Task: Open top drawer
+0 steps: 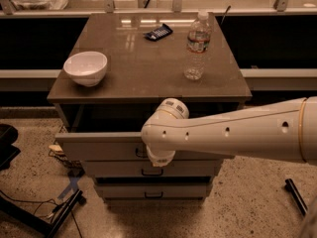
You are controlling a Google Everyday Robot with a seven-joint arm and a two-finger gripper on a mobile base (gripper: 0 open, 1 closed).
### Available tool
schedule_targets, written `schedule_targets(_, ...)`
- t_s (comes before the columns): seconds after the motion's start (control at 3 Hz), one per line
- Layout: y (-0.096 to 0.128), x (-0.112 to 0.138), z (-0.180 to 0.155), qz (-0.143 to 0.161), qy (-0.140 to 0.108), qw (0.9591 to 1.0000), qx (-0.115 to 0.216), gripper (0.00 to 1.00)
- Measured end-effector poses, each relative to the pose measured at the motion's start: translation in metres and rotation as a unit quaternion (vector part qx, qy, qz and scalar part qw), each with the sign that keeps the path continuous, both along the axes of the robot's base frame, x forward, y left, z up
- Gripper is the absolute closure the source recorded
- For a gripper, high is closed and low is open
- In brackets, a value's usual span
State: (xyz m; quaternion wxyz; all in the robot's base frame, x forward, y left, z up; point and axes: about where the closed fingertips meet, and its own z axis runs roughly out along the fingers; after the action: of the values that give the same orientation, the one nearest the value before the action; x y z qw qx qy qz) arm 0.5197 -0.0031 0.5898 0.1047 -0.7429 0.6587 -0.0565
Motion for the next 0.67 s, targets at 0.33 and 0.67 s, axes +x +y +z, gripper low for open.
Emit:
schedule_targets(0.33, 0.0000, 0.0000, 0.0000, 0.000, 0.000, 1.0000, 0.000, 0.84)
schedule_targets(0.67, 0.0000, 0.0000, 0.0000, 0.000, 0.000, 1.0000, 0.000, 0.54)
